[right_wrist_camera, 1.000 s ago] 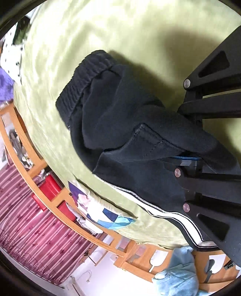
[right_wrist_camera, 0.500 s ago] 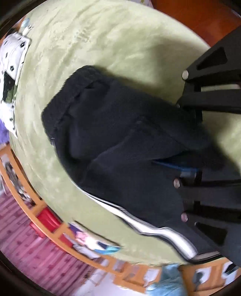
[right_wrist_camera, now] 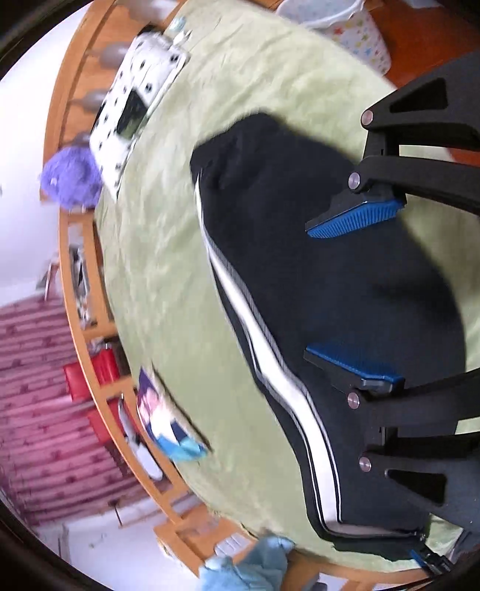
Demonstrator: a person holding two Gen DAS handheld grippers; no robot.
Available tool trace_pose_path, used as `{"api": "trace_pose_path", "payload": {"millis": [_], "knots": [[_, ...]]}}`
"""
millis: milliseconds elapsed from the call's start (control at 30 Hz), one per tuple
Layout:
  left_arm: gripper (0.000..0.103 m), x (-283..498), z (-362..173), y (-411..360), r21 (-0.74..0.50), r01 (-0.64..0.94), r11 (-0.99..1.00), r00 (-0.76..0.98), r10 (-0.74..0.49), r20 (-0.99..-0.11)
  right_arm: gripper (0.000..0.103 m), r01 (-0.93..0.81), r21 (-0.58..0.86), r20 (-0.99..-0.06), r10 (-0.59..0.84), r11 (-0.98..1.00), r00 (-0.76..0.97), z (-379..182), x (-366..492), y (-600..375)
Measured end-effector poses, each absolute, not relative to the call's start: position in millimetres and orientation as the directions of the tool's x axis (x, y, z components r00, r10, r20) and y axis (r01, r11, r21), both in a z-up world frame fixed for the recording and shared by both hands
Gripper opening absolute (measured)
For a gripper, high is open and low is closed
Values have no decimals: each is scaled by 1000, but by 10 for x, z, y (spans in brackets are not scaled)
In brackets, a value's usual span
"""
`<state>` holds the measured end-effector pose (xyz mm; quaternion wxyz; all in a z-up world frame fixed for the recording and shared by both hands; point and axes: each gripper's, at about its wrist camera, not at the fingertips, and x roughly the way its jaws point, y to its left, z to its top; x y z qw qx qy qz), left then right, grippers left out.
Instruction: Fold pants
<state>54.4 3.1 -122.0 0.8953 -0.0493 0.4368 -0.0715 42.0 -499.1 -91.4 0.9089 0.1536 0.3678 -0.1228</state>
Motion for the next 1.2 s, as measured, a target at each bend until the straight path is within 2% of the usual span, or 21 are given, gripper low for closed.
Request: {"api": "trace_pose_path", "payload": {"millis": [67, 200, 333, 367, 400, 433, 533, 667, 800, 900, 933, 1000, 1033, 1067, 1200], "knots": [[59, 650, -1235, 130, -106, 44, 993, 620, -111, -777, 59, 309, 200, -701, -84, 930, 708, -965, 520, -4829], [59, 741, -1345, 83, -150, 81, 985, 569, -170, -805, 59, 271, 261, -701, -11, 927, 713, -1151, 669, -4636], [59, 727, -1581, -136, -68, 101, 993, 540, -112, -834, 59, 254, 310, -682, 28, 916, 731, -1336, 666, -4566], [55, 717, -1604, -162, -28, 96, 995, 546, -76, -834, 59, 253, 315, -674, 29, 915, 738, -1394, 649, -4559], [46, 708, -1615, -168, 20, 77, 997, 559, -27, -828, 59, 259, 315, -675, 24, 913, 738, -1428, 646, -4552], [22, 723, -1611, -138, 53, 60, 997, 575, 9, -818, 59, 270, 311, -687, 19, 911, 726, -1455, 667, -4542], [17, 811, -1389, 151, -38, 50, 998, 609, -61, -791, 59, 263, 314, -690, 29, 912, 723, -1450, 729, -4521], [15, 1060, -954, 521, 107, -53, 993, 701, 113, -704, 59, 288, 297, -696, -1, 910, 718, -1499, 759, -4510], [15, 1597, -732, 969, 191, -193, 962, 694, 272, -667, 59, 311, 312, -717, 7, 898, 698, -1572, 799, -4514], [18, 1853, -701, 1089, 257, -237, 937, 653, 350, -672, 59, 324, 288, -715, -22, 901, 698, -1548, 786, -4493], [22, 1880, -662, 1095, 263, -254, 931, 654, 366, -663, 59, 329, 275, -710, -40, 903, 703, -1526, 769, -4482], [38, 1853, -617, 1067, 228, -247, 942, 675, 336, -656, 59, 339, 261, -699, -65, 904, 712, -1494, 731, -4474], [49, 1832, -604, 1050, 212, -234, 949, 684, 316, -658, 59, 343, 259, -697, -71, 903, 713, -1486, 719, -4483], [55, 1815, -607, 1032, 209, -227, 951, 689, 309, -656, 59, 347, 251, -699, -79, 903, 711, -1482, 706, -4493], [58, 1717, -611, 941, 203, -214, 955, 706, 295, -643, 59, 385, 182, -709, -150, 905, 689, -1445, 612, -4598]]}}
